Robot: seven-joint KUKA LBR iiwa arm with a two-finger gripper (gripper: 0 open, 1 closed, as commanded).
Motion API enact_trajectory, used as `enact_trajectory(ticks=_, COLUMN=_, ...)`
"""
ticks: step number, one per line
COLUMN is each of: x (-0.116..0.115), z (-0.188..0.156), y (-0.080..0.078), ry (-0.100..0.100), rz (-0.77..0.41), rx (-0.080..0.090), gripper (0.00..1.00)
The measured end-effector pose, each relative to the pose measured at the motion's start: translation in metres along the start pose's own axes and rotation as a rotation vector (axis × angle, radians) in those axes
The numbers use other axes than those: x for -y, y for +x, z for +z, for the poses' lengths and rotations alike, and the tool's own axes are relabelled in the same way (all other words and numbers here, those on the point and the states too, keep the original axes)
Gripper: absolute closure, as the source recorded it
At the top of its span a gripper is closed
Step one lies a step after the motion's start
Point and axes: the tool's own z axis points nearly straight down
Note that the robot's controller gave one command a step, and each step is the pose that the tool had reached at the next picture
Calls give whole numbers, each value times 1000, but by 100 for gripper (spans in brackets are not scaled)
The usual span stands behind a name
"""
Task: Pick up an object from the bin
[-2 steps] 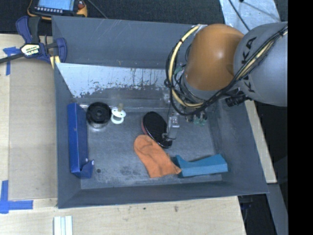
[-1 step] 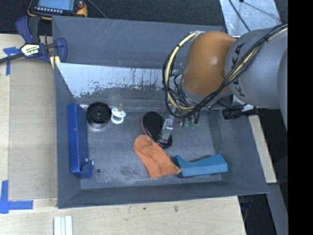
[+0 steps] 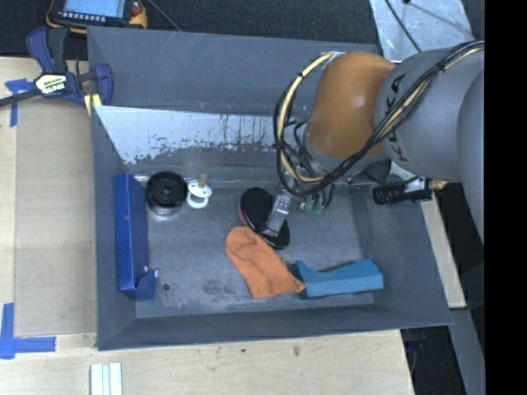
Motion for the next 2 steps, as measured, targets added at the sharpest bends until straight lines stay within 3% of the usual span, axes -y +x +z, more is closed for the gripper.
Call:
enact_trajectory(ticks=1, x=-2, z=79, y=-9, ry=-1, rz=102, rx=-1, gripper=0)
enact_trajectory(ticks=2, x=-5, z=77, y=-18, ry=0, rz=150, rx=2, gripper=100)
